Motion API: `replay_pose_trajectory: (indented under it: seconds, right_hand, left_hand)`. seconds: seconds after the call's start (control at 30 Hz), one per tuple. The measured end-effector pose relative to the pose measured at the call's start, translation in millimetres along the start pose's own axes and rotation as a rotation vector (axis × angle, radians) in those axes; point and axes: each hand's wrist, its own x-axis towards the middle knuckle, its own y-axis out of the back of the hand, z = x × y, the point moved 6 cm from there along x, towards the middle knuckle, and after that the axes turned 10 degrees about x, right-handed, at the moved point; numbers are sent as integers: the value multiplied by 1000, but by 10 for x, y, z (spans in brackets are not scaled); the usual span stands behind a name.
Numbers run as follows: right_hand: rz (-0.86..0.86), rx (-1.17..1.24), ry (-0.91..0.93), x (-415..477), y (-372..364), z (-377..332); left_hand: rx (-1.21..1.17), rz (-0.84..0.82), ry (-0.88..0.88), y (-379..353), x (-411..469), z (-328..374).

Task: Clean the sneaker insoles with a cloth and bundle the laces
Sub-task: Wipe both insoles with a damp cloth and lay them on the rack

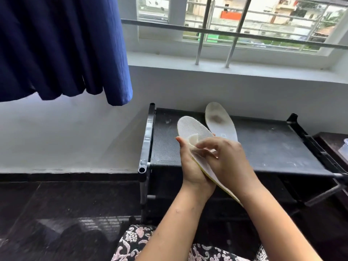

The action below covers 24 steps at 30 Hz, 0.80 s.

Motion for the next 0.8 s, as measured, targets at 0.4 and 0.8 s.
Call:
replay_pose_trajectory:
  seconds: [0.4, 0.8]
  right_hand:
    - [-17, -5, 33, 405, -76, -53]
    - [-240, 94, -42, -54, 17, 75]
  left_hand:
    - [83, -138, -5, -137, -60, 22]
    - [-24, -98, 75, -68, -48, 110]
